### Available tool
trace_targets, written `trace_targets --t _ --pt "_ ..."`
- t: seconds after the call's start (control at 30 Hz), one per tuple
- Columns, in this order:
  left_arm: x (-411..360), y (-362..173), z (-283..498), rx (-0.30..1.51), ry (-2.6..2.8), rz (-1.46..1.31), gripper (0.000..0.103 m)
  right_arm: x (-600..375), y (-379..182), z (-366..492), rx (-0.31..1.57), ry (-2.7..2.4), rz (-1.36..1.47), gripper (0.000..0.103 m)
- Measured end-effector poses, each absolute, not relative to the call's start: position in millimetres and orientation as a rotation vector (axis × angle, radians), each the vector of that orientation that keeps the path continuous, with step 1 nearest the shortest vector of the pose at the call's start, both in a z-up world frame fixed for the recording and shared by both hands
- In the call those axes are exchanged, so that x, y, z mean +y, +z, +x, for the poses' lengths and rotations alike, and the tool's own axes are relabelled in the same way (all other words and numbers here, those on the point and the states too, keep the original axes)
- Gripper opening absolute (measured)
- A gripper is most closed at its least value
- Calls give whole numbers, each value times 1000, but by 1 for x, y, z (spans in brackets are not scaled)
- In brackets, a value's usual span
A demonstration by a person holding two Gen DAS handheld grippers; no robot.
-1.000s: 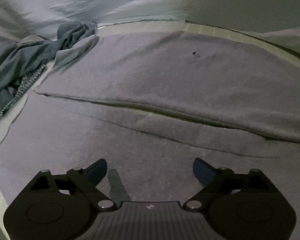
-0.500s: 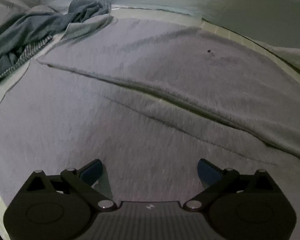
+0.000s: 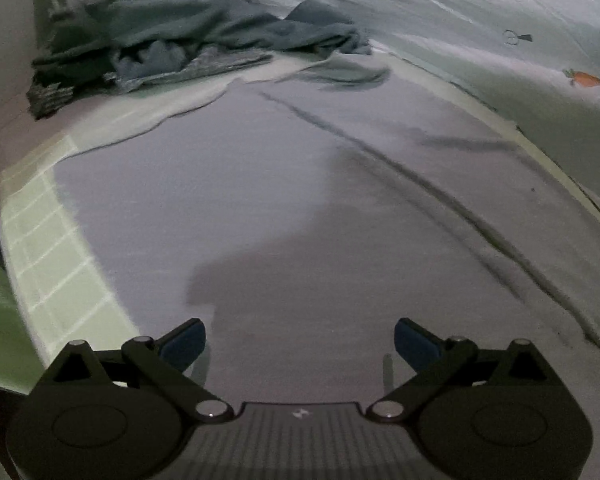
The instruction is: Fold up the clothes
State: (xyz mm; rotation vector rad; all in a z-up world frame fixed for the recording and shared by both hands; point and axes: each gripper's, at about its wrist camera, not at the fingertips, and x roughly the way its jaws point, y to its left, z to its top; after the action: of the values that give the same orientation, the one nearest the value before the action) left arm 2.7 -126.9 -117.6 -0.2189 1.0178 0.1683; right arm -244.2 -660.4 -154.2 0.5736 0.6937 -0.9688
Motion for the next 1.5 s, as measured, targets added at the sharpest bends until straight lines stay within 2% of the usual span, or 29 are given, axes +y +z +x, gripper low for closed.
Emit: trace_targets --t 0.2,0.27,0.3,0.33,0.37,0.4,0.57,0.63,1.1,1.13,1.17,1.2,1.23,1.27,1.5 --pt "-117 -115 -1 1033 139 -192 100 -650 -164 -248 713 -962 604 86" --pt "-117 -115 -3 1029 126 -177 100 -644 -164 -243 736 -954 560 77" --pt "-116 -114 -4 1023 125 -175 100 -642 -164 -240 752 -957 530 62" --pt "-115 -113 -5 1016 123 -172 100 -640 -163 -238 767 -955 502 40" --pt "-111 -113 -5 1011 129 -177 100 -639 -162 -238 777 -950 489 28" --pt "-103 -114 -4 1008 142 -192 99 -639 -161 -238 786 -945 475 3" --pt "-63 -118 4 994 210 -266 82 -637 -159 -241 797 -941 458 3" --pt "-47 -119 6 988 237 -295 79 -636 -158 -238 812 -946 450 3" --pt "60 -126 42 927 383 -479 78 -636 -156 -236 769 -1107 626 5" --pt "67 -126 46 921 386 -489 72 -636 -156 -236 764 -1123 637 6" --pt "72 -126 51 918 390 -491 57 -634 -156 -236 761 -1136 644 6" --pt "74 -126 54 920 395 -483 46 -633 -155 -235 761 -1147 644 5" --pt "76 -126 59 927 397 -476 13 -632 -154 -233 768 -1151 627 4" --pt "78 -127 62 934 400 -476 1 -630 -153 -232 775 -1155 610 3" --pt "95 -126 43 922 483 -491 1 -625 -148 -239 813 -1185 534 2"
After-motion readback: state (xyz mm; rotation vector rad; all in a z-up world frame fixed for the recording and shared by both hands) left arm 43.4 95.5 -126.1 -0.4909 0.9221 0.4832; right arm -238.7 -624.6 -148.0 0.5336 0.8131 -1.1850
